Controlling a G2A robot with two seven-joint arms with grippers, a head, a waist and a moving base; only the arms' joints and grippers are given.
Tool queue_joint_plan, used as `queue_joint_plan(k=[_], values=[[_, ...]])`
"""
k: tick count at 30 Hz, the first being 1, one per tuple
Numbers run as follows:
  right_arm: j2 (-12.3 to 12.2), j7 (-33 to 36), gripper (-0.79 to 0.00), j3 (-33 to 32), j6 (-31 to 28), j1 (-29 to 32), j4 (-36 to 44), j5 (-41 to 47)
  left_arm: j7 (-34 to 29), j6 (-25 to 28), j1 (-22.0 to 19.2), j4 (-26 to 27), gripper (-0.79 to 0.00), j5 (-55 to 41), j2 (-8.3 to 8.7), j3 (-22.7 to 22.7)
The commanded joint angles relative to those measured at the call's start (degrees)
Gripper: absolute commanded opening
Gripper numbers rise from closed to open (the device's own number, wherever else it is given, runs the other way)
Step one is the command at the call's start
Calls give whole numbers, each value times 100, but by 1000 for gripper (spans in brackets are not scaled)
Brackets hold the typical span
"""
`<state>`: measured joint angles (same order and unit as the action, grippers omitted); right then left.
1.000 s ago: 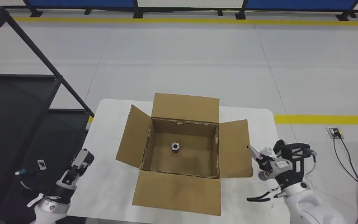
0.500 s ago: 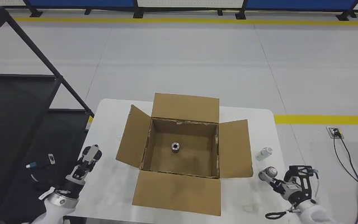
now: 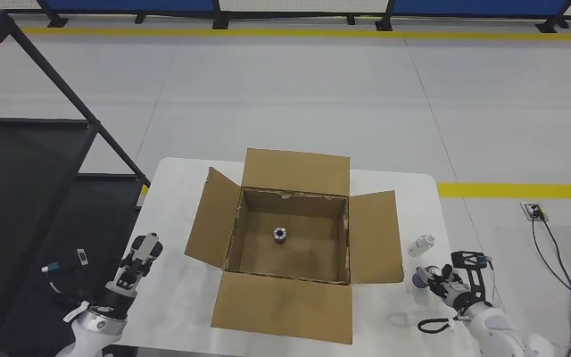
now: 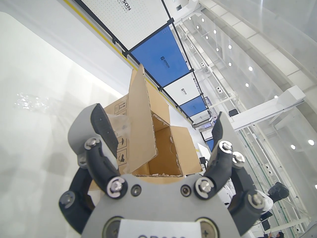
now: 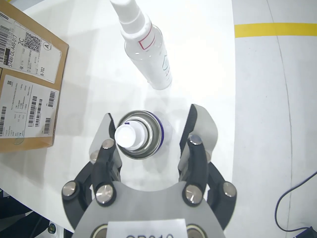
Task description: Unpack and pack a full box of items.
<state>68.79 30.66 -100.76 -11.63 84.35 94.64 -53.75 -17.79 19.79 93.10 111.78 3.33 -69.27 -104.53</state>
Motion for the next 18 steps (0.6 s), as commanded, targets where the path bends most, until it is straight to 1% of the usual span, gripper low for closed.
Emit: queue_joint_plan(k=[1, 5, 8, 9, 11, 13, 14, 16, 18], values=[[-6, 6, -785, -12, 4, 30, 56, 19, 28, 8, 12, 6, 0, -2, -1, 3], [-21, 62, -785, -24, 64, 78, 228, 14, 42, 24, 27, -5, 0, -22, 1, -12], [-19, -200, -785, -97, 189, 206, 547, 13, 33, 29, 29, -23, 0, -53, 4, -25], [-11, -434, -785, -157, 295, 279, 734, 28, 35, 28, 29, -30, 0, -64, 5, -30], [26, -1137, -785, -238, 554, 489, 1216, 100, 35, 41, 33, -43, 0, -83, 6, -31], [69, -1704, -785, -214, 890, 695, 1698, 83, 32, 45, 34, -53, 0, -100, 8, -36], [90, -1957, -785, -151, 967, 787, 1946, 107, 27, 57, 34, -55, 0, -111, 9, -39], [124, -2414, -785, -26, 1109, 922, 2418, 33, 25, 87, 35, -63, 0, -148, 11, -58], [144, -2667, -785, 171, 1159, 986, 2815, -170, 24, 127, 54, -79, 0, -215, 12, -88]])
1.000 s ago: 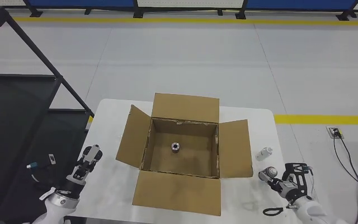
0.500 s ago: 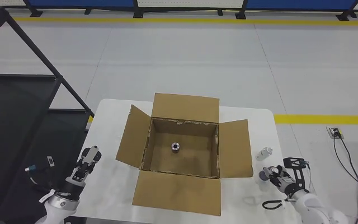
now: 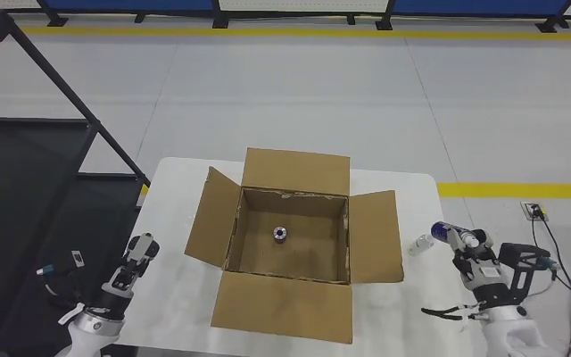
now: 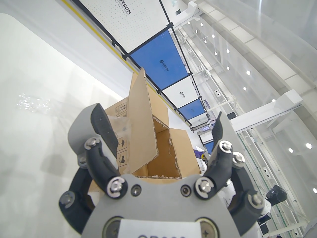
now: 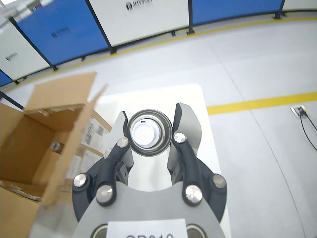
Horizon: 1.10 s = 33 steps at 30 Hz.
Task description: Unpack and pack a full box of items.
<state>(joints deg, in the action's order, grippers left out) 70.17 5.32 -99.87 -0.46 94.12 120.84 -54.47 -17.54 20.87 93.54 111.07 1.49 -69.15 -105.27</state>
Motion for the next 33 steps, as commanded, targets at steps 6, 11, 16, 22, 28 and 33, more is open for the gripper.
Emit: queue_joint_plan(k=[6, 11, 16, 22, 28, 33], values=[[20, 435, -785, 1247, -331, -679, 473, -811, 38, 168, 118, -118, 0, -240, -1, -103], [101, 1698, -785, 2552, -575, -2156, -443, -1075, 84, 284, 249, -165, 0, -394, -4, -218], [295, 2784, -785, 3782, -458, -3457, -1794, -1200, 122, 395, 383, -178, 0, -543, -8, -349], [598, 3006, -785, 4766, -27, -4468, -3335, -1248, 83, 459, 442, -165, 0, -632, -6, -441], [867, 2807, -785, 5203, 433, -5088, -4474, -1177, -19, 518, 461, -155, 0, -687, 1, -497], [998, 2862, -616, 5353, 512, -5309, -4838, -1119, -98, 532, 449, -189, 0, -732, 8, -541]])
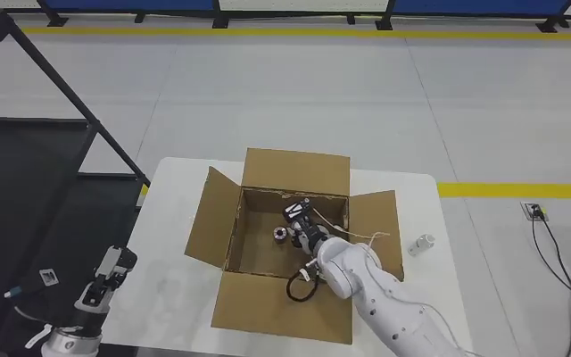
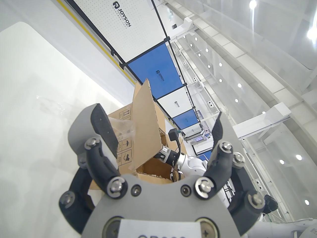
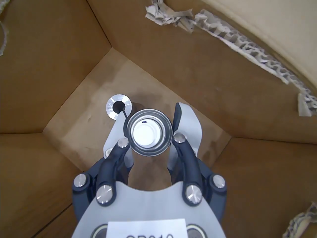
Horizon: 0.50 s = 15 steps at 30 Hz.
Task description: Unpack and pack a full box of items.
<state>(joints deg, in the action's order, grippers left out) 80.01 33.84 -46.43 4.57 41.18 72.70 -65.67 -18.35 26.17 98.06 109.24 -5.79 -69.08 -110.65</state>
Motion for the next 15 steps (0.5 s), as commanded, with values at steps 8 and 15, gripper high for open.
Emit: queue_joint_plan(k=[8, 15], values=[[51, 257, -219, -58, 103, 35, 95, -175, -93, -15, -56, -16, 0, -20, 10, -9], [-21, 395, -71, -392, 99, 268, 637, -391, -100, 25, -74, 10, 0, -31, 11, 3]])
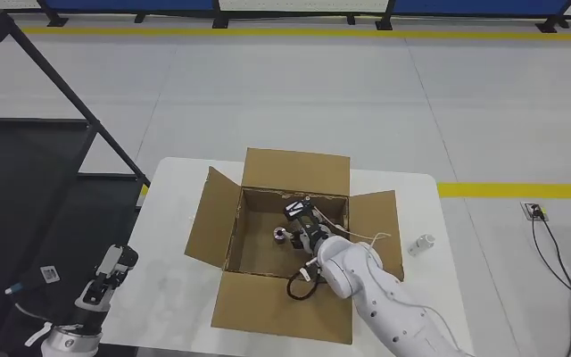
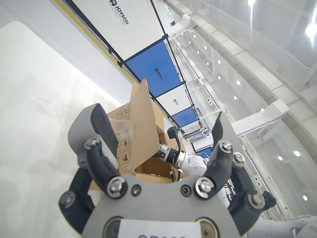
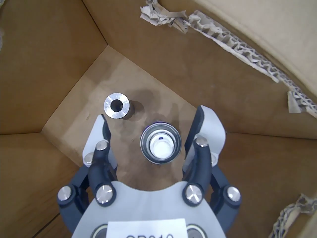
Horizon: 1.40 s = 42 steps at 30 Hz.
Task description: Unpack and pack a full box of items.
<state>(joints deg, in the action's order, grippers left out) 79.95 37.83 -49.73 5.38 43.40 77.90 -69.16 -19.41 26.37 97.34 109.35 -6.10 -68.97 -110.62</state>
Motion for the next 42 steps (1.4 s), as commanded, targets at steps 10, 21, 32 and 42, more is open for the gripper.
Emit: queue_joint_plan(k=[10, 21, 32, 42], values=[[-484, -608, -43, -2341, 209, 2257, 3397, -522, 96, -8, -5, 4, 0, -14, -8, 20], [-659, -1387, 0, -5029, -123, 4230, 3393, 927, 26, -189, -163, 154, 0, 277, -6, 273], [-722, -1149, 0, -4755, -716, 3183, 1328, 932, 98, -448, -287, 329, 0, 713, -9, 578], [-747, -1199, -785, -4509, -882, 2592, 427, 826, 281, -559, -227, 438, 0, 924, -20, 684]])
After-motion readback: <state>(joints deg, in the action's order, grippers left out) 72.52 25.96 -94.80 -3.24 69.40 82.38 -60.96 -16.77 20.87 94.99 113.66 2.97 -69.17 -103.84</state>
